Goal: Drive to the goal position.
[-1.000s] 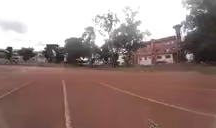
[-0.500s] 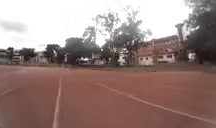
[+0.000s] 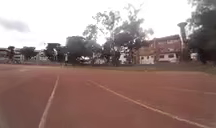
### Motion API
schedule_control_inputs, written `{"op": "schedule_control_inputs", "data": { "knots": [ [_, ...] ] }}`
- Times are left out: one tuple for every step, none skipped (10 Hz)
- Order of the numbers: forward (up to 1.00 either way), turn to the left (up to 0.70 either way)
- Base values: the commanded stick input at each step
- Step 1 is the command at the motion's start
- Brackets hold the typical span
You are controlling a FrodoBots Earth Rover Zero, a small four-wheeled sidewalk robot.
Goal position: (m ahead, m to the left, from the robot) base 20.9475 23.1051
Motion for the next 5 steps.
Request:
{"op": "schedule_control_inputs", "data": {
  "knots": [
    [0.70,0.00],
    [0.70,0.00],
    [0.70,0.00],
    [0.70,0.00],
    [0.70,0.00]
  ]
}}
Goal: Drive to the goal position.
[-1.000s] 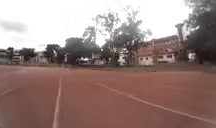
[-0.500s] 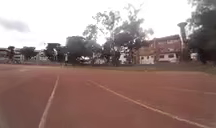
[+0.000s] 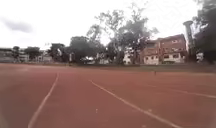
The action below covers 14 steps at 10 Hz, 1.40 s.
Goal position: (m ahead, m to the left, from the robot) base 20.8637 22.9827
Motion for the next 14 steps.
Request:
{"op": "schedule_control_inputs", "data": {
  "knots": [
    [0.70,0.00],
    [0.70,0.00],
    [0.70,0.00],
    [0.70,0.00],
    [0.70,0.00],
    [0.70,0.00],
    [0.70,0.00],
    [0.70,0.00],
    [0.70,0.00],
    [0.70,0.00],
    [0.70,0.00],
    [0.70,0.00],
    [0.70,0.00],
    [0.70,0.00]
  ]
}}
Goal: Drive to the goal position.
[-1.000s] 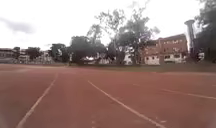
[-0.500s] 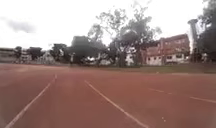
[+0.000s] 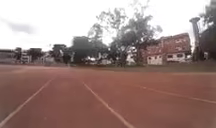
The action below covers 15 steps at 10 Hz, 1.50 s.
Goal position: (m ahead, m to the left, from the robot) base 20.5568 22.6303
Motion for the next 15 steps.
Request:
{"op": "schedule_control_inputs", "data": {
  "knots": [
    [0.70,0.00],
    [0.70,0.00],
    [0.70,0.00],
    [0.70,0.00],
    [0.70,0.00],
    [0.70,0.00],
    [0.70,0.00],
    [0.70,0.00],
    [0.70,0.00],
    [0.70,0.00],
    [0.70,0.00],
    [0.70,0.00],
    [0.70,0.00],
    [0.70,0.00],
    [0.70,0.00]
  ]
}}
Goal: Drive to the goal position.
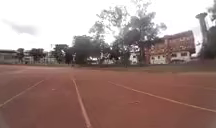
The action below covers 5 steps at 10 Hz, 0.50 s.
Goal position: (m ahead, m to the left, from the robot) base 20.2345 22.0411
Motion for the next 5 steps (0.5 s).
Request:
{"op": "schedule_control_inputs", "data": {
  "knots": [
    [0.70,0.00],
    [0.70,0.00],
    [0.70,0.00],
    [0.70,0.00],
    [0.70,0.00]
  ]
}}
